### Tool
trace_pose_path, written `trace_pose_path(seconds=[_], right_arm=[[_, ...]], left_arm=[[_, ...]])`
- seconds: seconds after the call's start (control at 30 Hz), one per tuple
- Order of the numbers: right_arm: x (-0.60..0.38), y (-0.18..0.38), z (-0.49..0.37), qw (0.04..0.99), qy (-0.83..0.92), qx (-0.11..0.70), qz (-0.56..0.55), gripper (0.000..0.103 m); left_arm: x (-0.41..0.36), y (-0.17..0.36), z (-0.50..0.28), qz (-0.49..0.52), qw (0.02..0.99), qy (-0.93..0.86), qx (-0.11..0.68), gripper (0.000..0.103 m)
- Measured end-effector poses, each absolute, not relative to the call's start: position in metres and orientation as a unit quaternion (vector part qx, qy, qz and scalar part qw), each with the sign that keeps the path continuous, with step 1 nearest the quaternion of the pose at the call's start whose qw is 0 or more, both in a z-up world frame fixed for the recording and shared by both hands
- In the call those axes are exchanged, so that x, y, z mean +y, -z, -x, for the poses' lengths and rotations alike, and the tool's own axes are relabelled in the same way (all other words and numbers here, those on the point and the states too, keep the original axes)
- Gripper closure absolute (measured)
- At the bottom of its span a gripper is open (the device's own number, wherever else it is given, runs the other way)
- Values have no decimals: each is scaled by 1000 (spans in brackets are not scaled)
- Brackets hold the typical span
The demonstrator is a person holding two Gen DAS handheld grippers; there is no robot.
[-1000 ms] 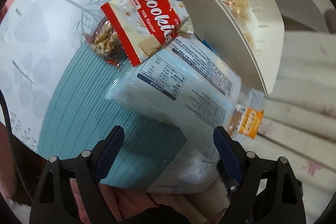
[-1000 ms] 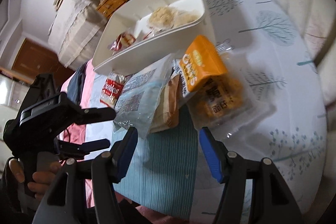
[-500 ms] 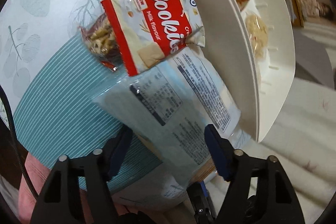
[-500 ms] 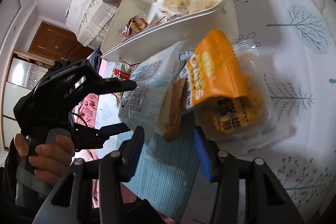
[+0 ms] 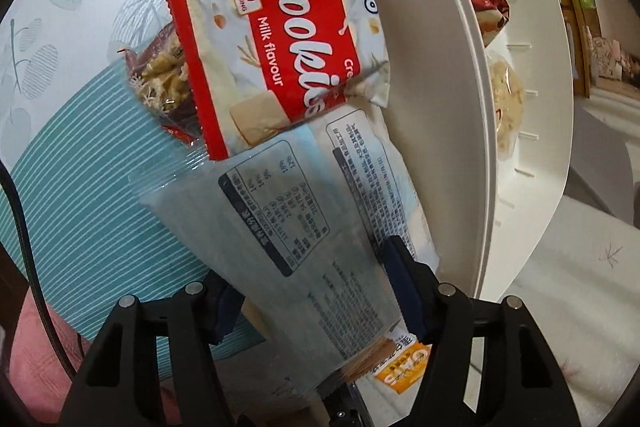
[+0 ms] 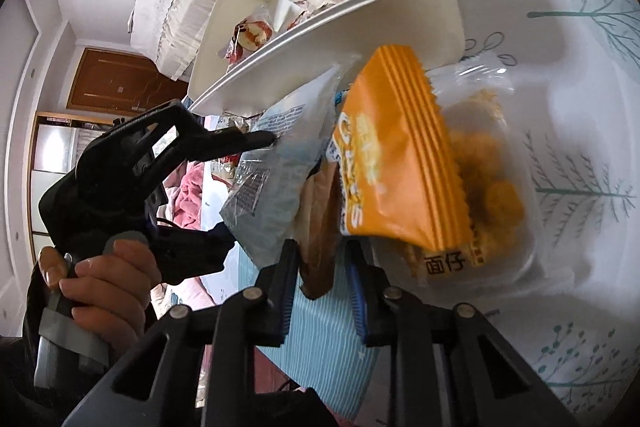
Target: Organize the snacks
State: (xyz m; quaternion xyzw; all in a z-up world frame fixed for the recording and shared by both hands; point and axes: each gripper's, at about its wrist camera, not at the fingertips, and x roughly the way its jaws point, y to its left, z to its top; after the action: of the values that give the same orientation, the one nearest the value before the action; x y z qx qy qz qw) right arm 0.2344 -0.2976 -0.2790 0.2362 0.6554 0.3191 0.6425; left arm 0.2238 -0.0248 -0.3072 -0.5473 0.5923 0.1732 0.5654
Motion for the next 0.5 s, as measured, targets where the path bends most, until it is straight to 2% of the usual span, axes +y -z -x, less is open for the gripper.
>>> trace_pose_path(seconds=[0.13, 0.3, 0.5], right_arm=[[-296, 281, -236, 630, -328, 662, -239, 85], [-295, 285, -235, 621, -332, 666, -244, 86], [-296, 284, -231, 610, -339, 675, -239, 87]], left_arm=[[-23, 307, -221, 559, 564, -183, 580, 46], [-5, 302, -192, 582, 566, -198, 549, 63], [11, 294, -175, 592, 573, -201, 530, 73]])
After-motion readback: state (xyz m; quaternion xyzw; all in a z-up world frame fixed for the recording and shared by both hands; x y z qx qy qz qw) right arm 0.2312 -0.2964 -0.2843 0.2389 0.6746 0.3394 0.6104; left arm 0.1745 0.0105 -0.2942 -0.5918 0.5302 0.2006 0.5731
